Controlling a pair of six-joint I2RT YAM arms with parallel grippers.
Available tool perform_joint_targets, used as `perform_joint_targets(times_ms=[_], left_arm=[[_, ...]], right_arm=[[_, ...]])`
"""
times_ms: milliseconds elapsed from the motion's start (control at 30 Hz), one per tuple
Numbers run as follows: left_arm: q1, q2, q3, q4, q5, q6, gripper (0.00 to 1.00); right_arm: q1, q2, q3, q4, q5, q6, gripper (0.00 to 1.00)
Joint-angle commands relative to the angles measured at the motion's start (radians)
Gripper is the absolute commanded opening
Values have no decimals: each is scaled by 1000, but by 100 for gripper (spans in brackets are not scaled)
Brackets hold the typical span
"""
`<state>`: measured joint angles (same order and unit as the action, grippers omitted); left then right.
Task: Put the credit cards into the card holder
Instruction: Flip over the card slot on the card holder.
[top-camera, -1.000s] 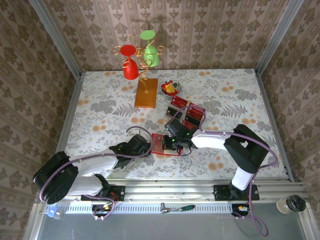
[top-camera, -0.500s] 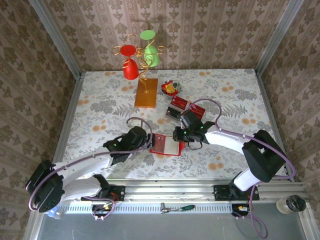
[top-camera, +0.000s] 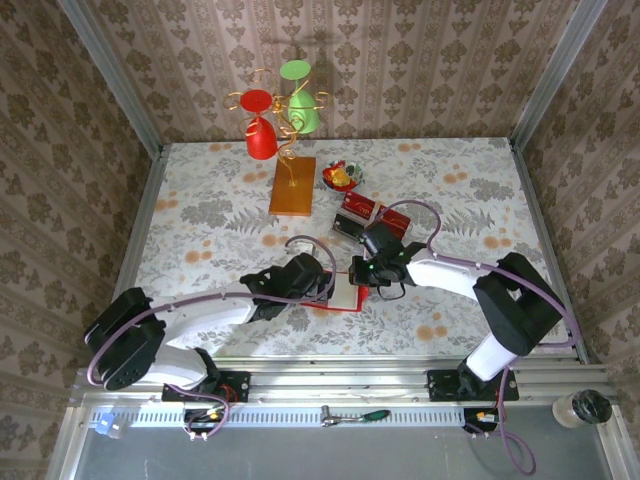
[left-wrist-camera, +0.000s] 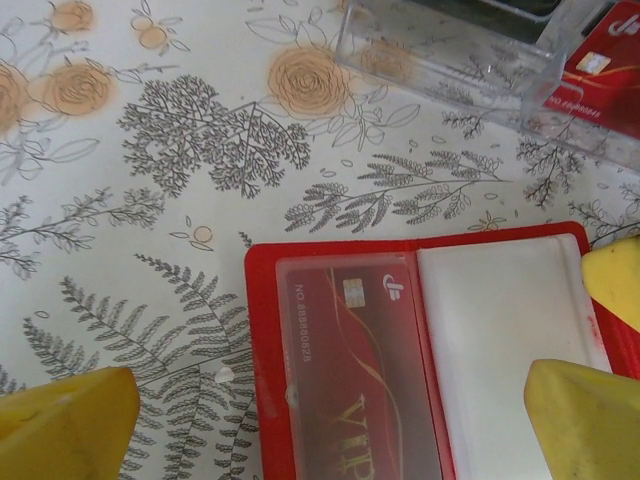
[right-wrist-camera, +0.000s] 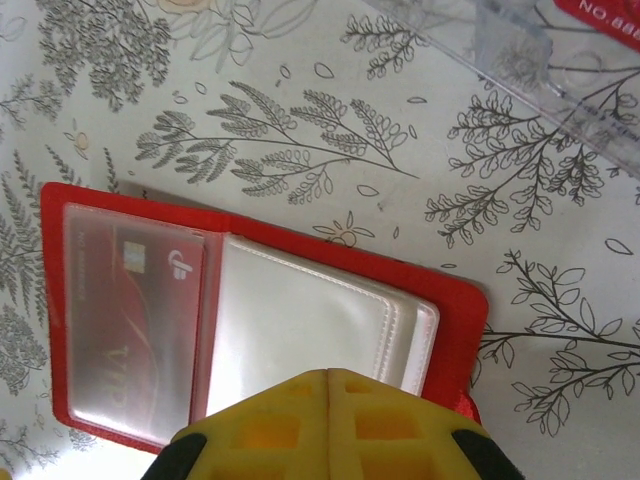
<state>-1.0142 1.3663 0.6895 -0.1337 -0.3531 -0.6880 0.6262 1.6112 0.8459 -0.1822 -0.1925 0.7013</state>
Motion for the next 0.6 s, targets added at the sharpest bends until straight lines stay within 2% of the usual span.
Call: perform_joint_targets(times_ms=[0,567], left_arm=[[-6,26,-9,46,18,-10,100],[-14,112,-28,102,52,16,100]], right_arm=[[-5,30,14,10,-26,-27,6],[3,115,21,79,-88,20,4]])
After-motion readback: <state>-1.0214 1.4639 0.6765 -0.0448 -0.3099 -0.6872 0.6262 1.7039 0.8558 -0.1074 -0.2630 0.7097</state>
